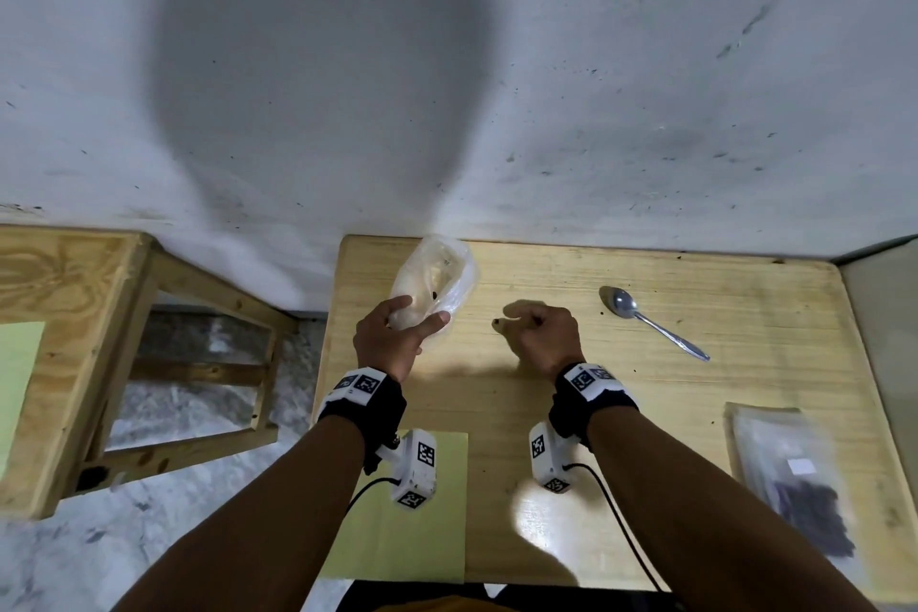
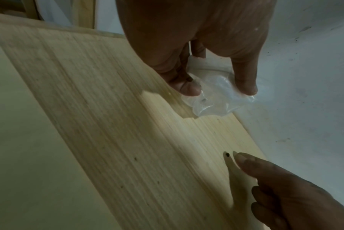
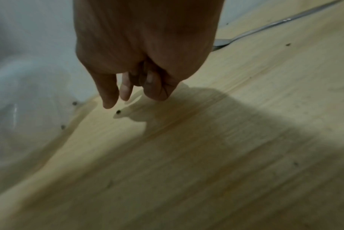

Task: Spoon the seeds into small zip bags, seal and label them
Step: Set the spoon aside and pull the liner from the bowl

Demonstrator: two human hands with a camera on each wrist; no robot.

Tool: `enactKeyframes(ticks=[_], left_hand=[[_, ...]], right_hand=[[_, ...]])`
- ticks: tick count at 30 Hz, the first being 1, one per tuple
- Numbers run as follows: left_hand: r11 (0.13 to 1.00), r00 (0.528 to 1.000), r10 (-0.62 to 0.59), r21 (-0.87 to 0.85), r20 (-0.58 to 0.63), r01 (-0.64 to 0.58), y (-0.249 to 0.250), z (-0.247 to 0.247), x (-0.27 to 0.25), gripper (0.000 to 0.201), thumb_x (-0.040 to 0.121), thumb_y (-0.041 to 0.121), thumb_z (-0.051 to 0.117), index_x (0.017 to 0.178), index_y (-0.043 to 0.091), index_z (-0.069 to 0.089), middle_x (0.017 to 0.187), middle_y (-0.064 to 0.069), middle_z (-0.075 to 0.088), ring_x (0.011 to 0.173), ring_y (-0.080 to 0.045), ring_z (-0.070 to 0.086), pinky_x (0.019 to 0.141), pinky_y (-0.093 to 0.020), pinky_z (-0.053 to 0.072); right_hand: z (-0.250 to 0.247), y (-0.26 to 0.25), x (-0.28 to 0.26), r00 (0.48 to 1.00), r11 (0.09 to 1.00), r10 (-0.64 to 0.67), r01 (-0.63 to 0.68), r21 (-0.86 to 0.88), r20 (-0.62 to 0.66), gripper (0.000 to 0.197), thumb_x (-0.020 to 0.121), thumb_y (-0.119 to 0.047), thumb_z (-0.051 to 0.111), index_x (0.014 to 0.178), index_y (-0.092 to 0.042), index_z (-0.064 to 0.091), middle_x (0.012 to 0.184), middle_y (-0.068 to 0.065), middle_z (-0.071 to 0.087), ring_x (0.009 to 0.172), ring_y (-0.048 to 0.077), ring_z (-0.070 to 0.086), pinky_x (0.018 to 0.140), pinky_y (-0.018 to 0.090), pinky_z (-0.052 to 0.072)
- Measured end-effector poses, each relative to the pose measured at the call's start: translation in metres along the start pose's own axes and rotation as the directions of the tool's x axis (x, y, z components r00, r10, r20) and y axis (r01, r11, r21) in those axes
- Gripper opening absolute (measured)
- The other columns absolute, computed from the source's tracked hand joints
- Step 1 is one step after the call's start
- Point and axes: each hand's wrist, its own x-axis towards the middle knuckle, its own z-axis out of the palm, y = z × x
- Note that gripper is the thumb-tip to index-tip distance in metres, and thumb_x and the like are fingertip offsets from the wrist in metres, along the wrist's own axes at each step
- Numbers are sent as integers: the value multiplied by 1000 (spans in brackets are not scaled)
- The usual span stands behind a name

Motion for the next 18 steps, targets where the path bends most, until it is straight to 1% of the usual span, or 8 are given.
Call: enactKeyframes(ticks=[3, 8, 9, 11, 12, 14, 16, 18], left_hand=[[1000, 1000, -6, -4, -7, 6, 1, -1, 2, 65, 56, 35, 94, 114, 22, 70, 121, -2, 62, 85, -26, 71, 50, -13, 49], [1000, 1000, 2, 4, -10, -2, 4, -2, 6, 65, 57, 34, 94, 115, 20, 70, 120, -4, 64, 79, -26, 69, 48, -12, 48], [1000, 1000, 2, 6, -11, -2, 5, -2, 7, 65, 57, 34, 94, 115, 20, 70, 120, -4, 64, 80, -27, 70, 48, -12, 48], [1000, 1000, 2, 7, -12, -2, 6, -1, 7, 65, 57, 33, 94, 116, 20, 69, 120, -4, 64, 82, -28, 71, 47, -11, 47], [1000, 1000, 2, 7, -10, -2, 6, 0, 7, 65, 57, 34, 94, 116, 20, 69, 120, -3, 64, 82, -28, 71, 47, -10, 46], [1000, 1000, -1, 3, -5, 1, 7, 1, 6, 65, 58, 34, 94, 116, 20, 69, 120, -4, 64, 84, -29, 71, 46, -8, 45], [1000, 1000, 1, 10, 4, -1, 8, 2, 5, 65, 59, 34, 93, 117, 20, 69, 121, -4, 64, 84, -28, 71, 45, -7, 44], [1000, 1000, 6, 21, 9, -6, 9, 2, 4, 65, 59, 35, 93, 117, 21, 68, 121, -4, 65, 78, -25, 71, 44, -7, 44]], right_hand=[[7, 4, 4, 996, 985, -93, 90, -147, -13, 16, 74, -21, 85, 89, -23, 78, 69, -3, 71, 63, 11, 64, 75, 22, 53], [11, 5, 9, 977, 946, -214, 211, -245, 14, 16, 76, -16, 85, 90, -15, 79, 101, -4, 75, 95, 8, 67, 90, 13, 44], [11, 6, 10, 975, 944, -222, 221, -245, 21, 14, 76, -14, 85, 89, -14, 80, 103, -3, 75, 99, 9, 67, 92, 14, 44], [11, 7, 11, 973, 944, -227, 227, -240, 28, 10, 76, -12, 84, 85, -14, 80, 101, 0, 76, 98, 12, 69, 94, 23, 50], [11, 7, 10, 972, 942, -233, 232, -241, 28, 8, 76, -11, 83, 83, -14, 80, 100, 0, 76, 96, 14, 69, 94, 26, 52], [10, 6, 8, 966, 923, -256, 256, -288, 38, 4, 80, -12, 78, 80, -16, 78, 98, -3, 75, 93, 15, 70, 90, 26, 52], [9, 2, 4, 960, 871, -268, 280, -404, 87, 10, 88, -17, 67, 81, -18, 73, 94, -7, 74, 88, 14, 69, 81, 23, 50], [8, -3, 2, 962, 843, -248, 273, -463, 115, 14, 93, -19, 58, 86, -17, 70, 93, -6, 74, 83, 15, 67, 77, 25, 50]])
